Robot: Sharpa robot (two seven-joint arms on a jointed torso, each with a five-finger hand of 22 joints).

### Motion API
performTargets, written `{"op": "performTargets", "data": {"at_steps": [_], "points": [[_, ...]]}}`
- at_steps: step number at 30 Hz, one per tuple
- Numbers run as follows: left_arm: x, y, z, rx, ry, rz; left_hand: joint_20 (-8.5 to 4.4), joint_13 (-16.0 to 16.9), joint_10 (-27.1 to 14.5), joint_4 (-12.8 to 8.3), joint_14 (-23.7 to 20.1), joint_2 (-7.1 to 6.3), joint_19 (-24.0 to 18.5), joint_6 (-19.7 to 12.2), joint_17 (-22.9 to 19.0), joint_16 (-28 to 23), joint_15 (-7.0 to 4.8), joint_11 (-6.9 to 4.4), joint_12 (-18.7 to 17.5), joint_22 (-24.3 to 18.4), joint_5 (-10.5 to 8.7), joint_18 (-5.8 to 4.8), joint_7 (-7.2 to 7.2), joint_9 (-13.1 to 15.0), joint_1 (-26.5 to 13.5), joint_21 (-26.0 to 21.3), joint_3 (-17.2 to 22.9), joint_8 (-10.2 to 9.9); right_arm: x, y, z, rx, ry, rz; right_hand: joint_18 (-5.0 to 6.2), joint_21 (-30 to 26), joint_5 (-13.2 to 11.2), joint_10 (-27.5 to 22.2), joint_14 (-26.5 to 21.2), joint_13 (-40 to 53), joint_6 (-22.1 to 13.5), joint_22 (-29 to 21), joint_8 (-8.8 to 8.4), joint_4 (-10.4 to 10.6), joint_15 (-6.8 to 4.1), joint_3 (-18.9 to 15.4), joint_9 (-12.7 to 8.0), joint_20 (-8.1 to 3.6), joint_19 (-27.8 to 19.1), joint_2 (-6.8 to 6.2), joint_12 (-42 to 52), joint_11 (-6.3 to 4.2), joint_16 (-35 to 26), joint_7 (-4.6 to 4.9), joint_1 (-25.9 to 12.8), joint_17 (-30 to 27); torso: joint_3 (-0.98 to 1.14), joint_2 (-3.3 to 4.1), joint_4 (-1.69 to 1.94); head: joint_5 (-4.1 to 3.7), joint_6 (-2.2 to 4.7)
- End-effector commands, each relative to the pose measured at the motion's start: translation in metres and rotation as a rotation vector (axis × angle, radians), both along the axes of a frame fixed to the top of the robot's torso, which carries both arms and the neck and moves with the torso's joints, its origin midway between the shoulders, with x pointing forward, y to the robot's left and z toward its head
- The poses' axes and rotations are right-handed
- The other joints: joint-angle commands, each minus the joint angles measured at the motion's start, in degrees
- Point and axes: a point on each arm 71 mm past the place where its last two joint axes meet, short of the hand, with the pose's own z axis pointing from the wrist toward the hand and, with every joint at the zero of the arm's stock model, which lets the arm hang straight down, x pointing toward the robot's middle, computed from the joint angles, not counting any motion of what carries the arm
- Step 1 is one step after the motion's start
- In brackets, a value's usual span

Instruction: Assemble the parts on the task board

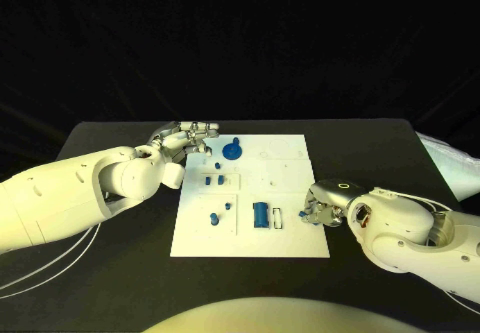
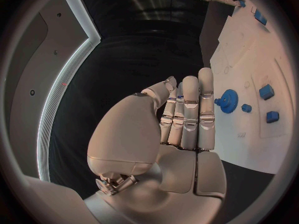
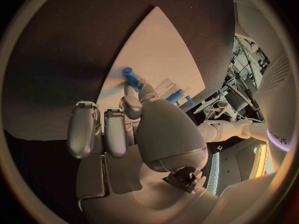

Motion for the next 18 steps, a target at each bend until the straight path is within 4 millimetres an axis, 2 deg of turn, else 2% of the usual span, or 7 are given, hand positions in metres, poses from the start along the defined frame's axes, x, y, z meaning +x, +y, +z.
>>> {"op": "performTargets", "data": {"at_steps": [1, 9, 18], "points": [[-0.001, -0.003, 0.001, -0.007, -0.007, -0.022, 0.08, 0.01, -0.52, -0.03, -0.37, 0.33, -0.22, -0.28, -0.05, 0.11, -0.14, -0.05, 0.32, -0.05, 0.18, 1.11, 0.06, -0.09, -0.4, -0.2, -0.25, 0.33, -0.005, -0.004, -0.009, 0.131, 0.112, -0.119, -0.88, 0.12, 1.28, 0.13, 3.38, 0.05, 0.61, 0.02, 0.14, 0.31, -0.36, 0.78, 0.36, -0.38, 0.23, 0.03, -0.23, -0.21, 0.08, 0.0, -0.47, 0.27, -0.03, 0.03, 0.06, 0.01, 0.04], [-0.001, -0.003, 0.001, -0.008, -0.007, -0.023, 0.08, 0.01, -0.52, -0.03, -0.37, 0.33, -0.22, -0.28, -0.05, 0.11, -0.14, -0.05, 0.32, -0.05, 0.18, 1.11, 0.06, -0.09, -0.4, -0.2, -0.25, 0.33, -0.002, 0.001, 0.006, 0.343, 0.117, -0.211, -0.85, 0.04, 2.16, 0.37, 3.4, 0.17, 0.76, -0.13, -0.09, 1.49, -0.34, 1.79, 0.35, -0.4, 0.2, -0.59, -0.17, -0.17, 0.1, 0.01, -2.05, 0.36, 0.02, 0.03, -0.04, 0.1, 0.12], [-0.001, -0.004, 0.001, -0.009, -0.007, -0.025, 0.08, 0.01, -0.52, -0.03, -0.37, 0.33, -0.22, -0.28, -0.05, 0.11, -0.14, -0.05, 0.32, -0.05, 0.18, 1.11, 0.06, -0.09, -0.4, -0.2, -0.25, 0.33, -0.002, 0.011, 0.003, 0.379, 0.186, -0.226, -0.85, 0.03, 3.48, 0.53, 3.43, 0.22, 0.96, -0.1, -0.27, 2.53, -0.35, 2.91, 0.38, -0.41, 0.23, -1.28, -0.22, -0.17, 0.13, -0.01, -3.29, 0.47, 0.0, 0.0, -0.1, 0.14, 0.12]]}}
